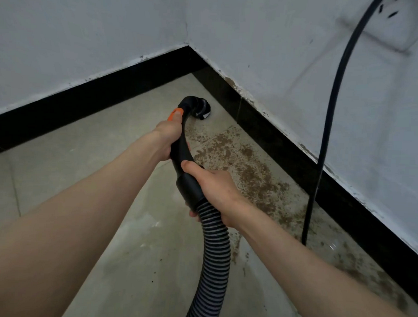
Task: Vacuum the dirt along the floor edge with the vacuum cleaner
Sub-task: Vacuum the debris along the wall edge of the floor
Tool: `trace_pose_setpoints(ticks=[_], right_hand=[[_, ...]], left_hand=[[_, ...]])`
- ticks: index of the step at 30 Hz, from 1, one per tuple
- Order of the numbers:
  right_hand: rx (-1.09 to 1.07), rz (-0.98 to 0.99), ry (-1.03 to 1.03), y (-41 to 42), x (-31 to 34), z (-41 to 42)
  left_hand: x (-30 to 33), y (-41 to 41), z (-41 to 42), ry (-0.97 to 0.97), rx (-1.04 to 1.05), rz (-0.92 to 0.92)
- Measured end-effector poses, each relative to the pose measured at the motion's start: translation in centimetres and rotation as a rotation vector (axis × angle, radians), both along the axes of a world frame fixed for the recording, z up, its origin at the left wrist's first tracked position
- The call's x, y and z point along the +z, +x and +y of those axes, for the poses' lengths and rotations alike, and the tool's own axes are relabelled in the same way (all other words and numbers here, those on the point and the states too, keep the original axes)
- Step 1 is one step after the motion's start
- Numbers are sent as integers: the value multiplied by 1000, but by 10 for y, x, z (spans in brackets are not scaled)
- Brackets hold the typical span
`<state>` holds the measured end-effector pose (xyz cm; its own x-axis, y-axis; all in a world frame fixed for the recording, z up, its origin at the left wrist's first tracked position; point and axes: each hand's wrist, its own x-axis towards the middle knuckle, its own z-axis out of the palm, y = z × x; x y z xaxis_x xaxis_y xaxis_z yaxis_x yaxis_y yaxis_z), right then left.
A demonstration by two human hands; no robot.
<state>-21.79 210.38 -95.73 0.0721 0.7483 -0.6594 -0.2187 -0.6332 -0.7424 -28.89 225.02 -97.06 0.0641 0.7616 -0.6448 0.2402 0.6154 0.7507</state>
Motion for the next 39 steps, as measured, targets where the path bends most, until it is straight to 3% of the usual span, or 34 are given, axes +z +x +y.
trace_pose_setpoints(ticks=[8,15,24,39], right_hand=[[29,0,-9,-12,12,-8],[172,-42,64,-37,19,-11],[317,-91,-17,-64,19,-18],[159,-103,-22,-19,2,-7]], left_hand=[[20,-13,-16,-17,-1,1],[32,-59,-29,20,158,-9],[13,-106,-54,-79,302,-80],[-3,-38,-28,-25,192,-73]])
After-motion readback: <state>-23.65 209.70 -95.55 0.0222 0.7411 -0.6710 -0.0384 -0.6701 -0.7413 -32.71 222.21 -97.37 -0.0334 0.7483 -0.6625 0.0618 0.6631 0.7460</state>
